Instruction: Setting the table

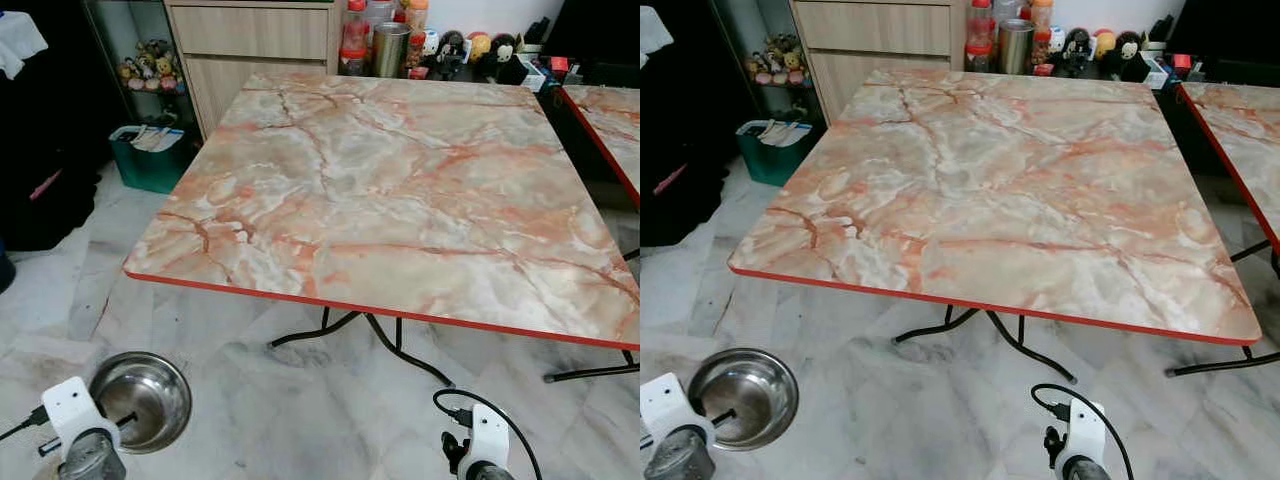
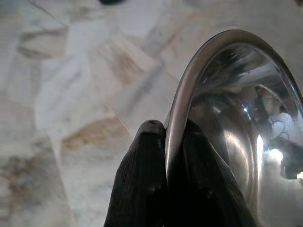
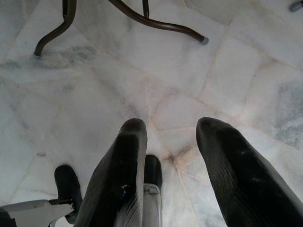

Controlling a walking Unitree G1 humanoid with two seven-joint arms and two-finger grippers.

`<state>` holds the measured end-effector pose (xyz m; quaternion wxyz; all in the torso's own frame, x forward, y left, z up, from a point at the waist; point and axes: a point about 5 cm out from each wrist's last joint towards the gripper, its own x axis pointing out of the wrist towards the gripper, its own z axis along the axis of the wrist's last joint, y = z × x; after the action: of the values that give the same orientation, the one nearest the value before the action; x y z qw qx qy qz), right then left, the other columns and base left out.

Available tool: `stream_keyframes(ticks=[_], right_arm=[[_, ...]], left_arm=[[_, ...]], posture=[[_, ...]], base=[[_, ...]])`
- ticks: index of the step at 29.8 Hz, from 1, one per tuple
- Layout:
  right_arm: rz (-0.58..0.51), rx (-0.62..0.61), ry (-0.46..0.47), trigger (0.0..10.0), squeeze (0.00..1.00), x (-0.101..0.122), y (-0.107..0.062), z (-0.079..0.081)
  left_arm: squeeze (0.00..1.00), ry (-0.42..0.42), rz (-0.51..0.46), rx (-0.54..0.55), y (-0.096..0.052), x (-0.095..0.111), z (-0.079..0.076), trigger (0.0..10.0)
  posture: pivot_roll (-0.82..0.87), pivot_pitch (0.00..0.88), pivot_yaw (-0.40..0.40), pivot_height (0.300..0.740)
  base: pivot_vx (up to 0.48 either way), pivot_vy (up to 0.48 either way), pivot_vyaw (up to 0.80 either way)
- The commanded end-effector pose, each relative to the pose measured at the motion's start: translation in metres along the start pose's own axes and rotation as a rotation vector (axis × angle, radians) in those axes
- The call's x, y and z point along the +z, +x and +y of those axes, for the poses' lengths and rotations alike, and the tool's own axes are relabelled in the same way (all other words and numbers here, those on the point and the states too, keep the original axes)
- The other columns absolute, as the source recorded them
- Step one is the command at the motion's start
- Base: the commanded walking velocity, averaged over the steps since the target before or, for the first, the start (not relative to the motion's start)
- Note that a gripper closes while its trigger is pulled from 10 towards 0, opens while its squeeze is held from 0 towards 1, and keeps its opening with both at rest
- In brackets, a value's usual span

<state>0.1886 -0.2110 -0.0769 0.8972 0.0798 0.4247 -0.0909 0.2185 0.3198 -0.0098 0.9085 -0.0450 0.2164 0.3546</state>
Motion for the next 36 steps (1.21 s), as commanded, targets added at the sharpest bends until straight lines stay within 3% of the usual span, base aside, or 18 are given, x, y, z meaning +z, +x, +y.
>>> stream_keyframes(ticks=[1, 5, 8, 14, 18, 22, 25, 28, 30, 34, 36], right_arm=[[0.016, -0.007, 0.017, 10.0, 0.00, -0.005, -0.001, -0.001], [0.017, -0.006, 0.016, 10.0, 0.00, -0.005, -0.001, -0.001], [0.016, -0.006, 0.017, 10.0, 0.00, -0.005, -0.001, -0.001], [0.011, -0.008, 0.026, 10.0, 0.00, -0.004, -0.001, 0.000], [0.010, -0.005, 0.025, 10.0, 0.00, -0.003, 0.000, 0.001], [0.007, -0.006, 0.028, 10.0, 0.00, -0.002, 0.000, 0.002], [0.006, -0.006, 0.030, 10.0, 0.00, -0.002, 0.000, 0.002], [0.005, -0.006, 0.031, 10.0, 0.00, -0.001, 0.000, 0.002], [0.004, -0.006, 0.032, 10.0, 0.00, -0.001, 0.000, 0.002], [0.000, -0.009, 0.036, 10.0, 0.00, 0.000, 0.000, 0.002], [0.000, -0.009, 0.036, 10.0, 0.00, 0.000, 0.000, 0.002]], left_arm=[[0.00, 0.010, -0.079, 0.048, 0.006, 0.019, 0.009, 10.0], [0.00, -0.002, -0.151, 0.107, 0.011, 0.040, 0.020, 10.0], [0.00, 0.001, -0.166, 0.122, 0.012, 0.044, 0.022, 10.0], [0.00, 0.061, -0.386, 0.214, 0.019, 0.105, 0.032, 10.0], [0.00, 0.066, -0.475, 0.231, 0.019, 0.130, 0.030, 10.0], [0.00, 0.031, -0.611, 0.198, 0.017, 0.173, 0.016, 10.0], [0.00, -0.035, -0.727, 0.083, 0.009, 0.211, -0.010, 10.0], [0.00, -0.096, -0.789, 0.010, 0.001, 0.234, -0.028, 10.0], [0.00, -0.128, -0.815, -0.023, -0.003, 0.244, -0.035, 10.0], [0.00, -0.317, -0.820, -0.222, -0.015, 0.267, -0.064, 10.0], [0.00, -0.345, -0.809, -0.277, -0.018, 0.271, -0.073, 10.0]], posture=[[0.15, 0.071, -0.001, 0.740], [0.15, 0.072, 0.002, 0.740], [0.15, 0.072, 0.002, 0.740], [0.14, 0.074, 0.007, 0.740], [0.13, 0.078, 0.008, 0.740], [0.13, 0.082, 0.009, 0.740], [0.13, 0.086, 0.011, 0.740], [0.12, 0.091, 0.011, 0.740], [0.12, 0.091, 0.011, 0.740], [0.12, 0.102, 0.012, 0.740], [0.12, 0.102, 0.012, 0.740]], base=[[0.000, 0.000, 0.00], [0.000, 0.000, 0.00], [0.000, 0.000, 0.00], [0.000, 0.000, 0.00], [0.000, 0.000, 0.00], [0.000, 0.000, 0.00], [0.000, 0.000, 0.00], [0.000, 0.000, 0.00], [0.000, 0.000, 0.00], [0.000, 0.000, 0.00], [0.000, 0.000, 0.00]])
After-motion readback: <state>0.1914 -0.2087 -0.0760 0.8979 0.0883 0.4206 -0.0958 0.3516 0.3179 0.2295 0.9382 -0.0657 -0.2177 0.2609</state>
